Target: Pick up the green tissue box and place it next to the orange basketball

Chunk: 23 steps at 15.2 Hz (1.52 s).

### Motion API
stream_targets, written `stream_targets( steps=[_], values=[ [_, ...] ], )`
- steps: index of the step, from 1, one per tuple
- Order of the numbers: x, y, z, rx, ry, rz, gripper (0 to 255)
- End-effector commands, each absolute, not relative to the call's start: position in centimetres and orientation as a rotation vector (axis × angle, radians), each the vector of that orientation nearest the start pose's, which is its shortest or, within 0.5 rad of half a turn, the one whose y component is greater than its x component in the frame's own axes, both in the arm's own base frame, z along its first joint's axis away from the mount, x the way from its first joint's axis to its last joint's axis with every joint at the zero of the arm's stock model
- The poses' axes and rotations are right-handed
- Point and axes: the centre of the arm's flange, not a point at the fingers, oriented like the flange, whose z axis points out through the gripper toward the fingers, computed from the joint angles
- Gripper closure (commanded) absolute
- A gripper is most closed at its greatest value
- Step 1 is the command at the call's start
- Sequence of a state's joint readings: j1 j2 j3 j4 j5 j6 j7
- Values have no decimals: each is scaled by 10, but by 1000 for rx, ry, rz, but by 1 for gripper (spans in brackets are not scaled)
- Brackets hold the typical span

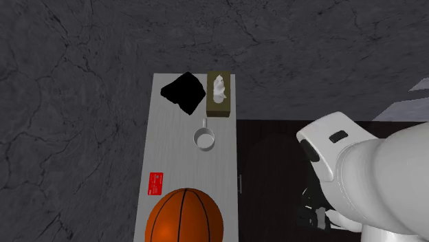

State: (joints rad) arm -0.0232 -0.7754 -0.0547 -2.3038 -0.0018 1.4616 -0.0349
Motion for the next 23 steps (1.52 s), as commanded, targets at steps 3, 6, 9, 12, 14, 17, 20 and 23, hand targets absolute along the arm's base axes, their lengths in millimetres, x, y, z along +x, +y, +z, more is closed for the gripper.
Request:
stream_targets(
  steps=[3, 6, 9, 12, 14, 17, 20, 23],
  values=[
    [310, -50, 590, -3080, 65, 72, 0],
    [328, -81, 571, -3049, 101, 29, 0],
    [346, -112, 551, -3017, 136, -14, 0],
    [364, -142, 532, -2985, 171, -56, 0],
    [376, -163, 518, -2962, 193, -83, 0],
    [393, -193, 498, -2928, 227, -124, 0],
    [411, -224, 477, -2893, 259, -164, 0],
    [428, -254, 456, -2857, 291, -203, 0]
  ],
)
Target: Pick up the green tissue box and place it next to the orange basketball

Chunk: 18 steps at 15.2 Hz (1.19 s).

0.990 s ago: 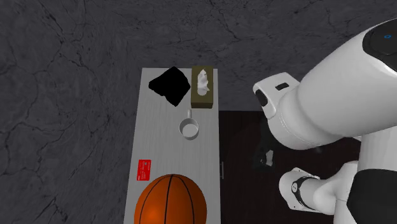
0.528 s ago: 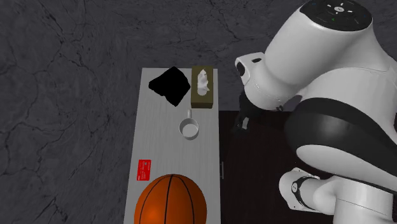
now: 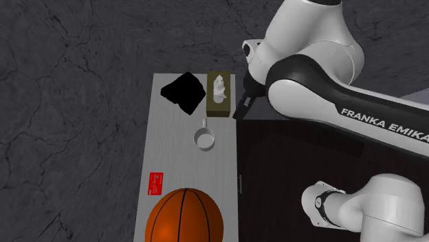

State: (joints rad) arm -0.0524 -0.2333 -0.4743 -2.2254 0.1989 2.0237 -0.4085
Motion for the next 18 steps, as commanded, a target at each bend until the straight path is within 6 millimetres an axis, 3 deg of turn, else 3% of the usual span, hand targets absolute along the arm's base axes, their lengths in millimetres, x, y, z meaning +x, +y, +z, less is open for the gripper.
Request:
stream_targets(
  steps=[1, 8, 16, 18],
  values=[
    [433, -264, 448, -2845, 302, -216, 0],
    [472, -333, 397, -2757, 373, -303, 0],
    [483, -322, 360, -2756, 374, -304, 0],
    [483, -322, 360, -2756, 374, -304, 0]
  ],
)
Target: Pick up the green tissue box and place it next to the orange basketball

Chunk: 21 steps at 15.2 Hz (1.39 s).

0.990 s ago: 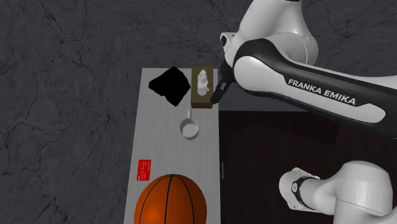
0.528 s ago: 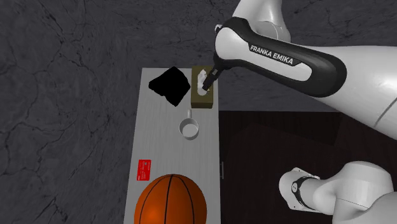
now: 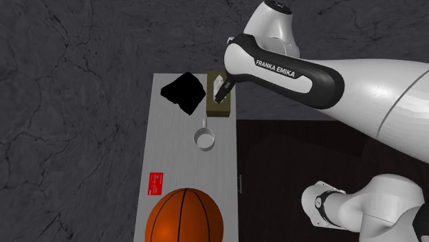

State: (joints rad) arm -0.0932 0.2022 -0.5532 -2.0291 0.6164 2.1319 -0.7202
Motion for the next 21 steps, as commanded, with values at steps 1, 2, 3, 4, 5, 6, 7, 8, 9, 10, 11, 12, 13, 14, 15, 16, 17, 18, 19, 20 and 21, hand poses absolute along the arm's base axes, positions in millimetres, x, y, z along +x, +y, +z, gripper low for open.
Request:
stream_targets(
  steps=[1, 2, 3, 4, 5, 6, 7, 8, 9, 10, 11, 12, 13, 14, 15, 16, 17, 18, 19, 20, 21],
  values=[
    [483, -322, 360, -2756, 374, -304, 0],
    [483, -322, 360, -2756, 374, -304, 0],
    [483, -322, 360, -2756, 374, -304, 0],
    [483, -322, 360, -2756, 374, -304, 0],
    [483, -322, 360, -2756, 374, -304, 0],
    [483, -322, 360, -2756, 374, -304, 0],
    [483, -322, 360, -2756, 374, -304, 255],
    [483, -322, 360, -2756, 374, -304, 255],
    [483, -322, 360, -2756, 374, -304, 255],
    [483, -322, 359, -2756, 374, -304, 255],
    [483, -322, 360, -2756, 374, -304, 255],
    [483, -322, 360, -2756, 374, -304, 255],
    [483, -322, 360, -2756, 374, -304, 255],
    [483, -322, 359, -2756, 374, -304, 255],
    [483, -322, 359, -2756, 374, -304, 255],
    [483, -322, 360, -2756, 374, -304, 255],
    [483, -322, 365, -2756, 375, -304, 255],
    [483, -322, 370, -2756, 374, -304, 255],
    [483, -322, 375, -2756, 374, -304, 255],
    [483, -322, 381, -2756, 374, -304, 255],
    [483, -322, 386, -2756, 374, -304, 255]
  ],
)
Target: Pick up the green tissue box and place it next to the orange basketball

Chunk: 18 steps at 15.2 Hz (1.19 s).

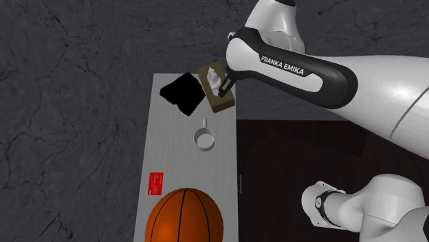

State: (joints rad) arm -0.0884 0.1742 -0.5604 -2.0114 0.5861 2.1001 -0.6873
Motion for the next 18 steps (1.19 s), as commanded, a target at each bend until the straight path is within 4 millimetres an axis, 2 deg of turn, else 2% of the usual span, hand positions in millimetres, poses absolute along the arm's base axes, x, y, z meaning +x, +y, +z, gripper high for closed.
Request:
stream_targets(
  steps=[1, 18],
  values=[
    [483, -322, 391, -2756, 374, -304, 255],
    [483, -322, 481, -2756, 374, -304, 255]
  ],
)
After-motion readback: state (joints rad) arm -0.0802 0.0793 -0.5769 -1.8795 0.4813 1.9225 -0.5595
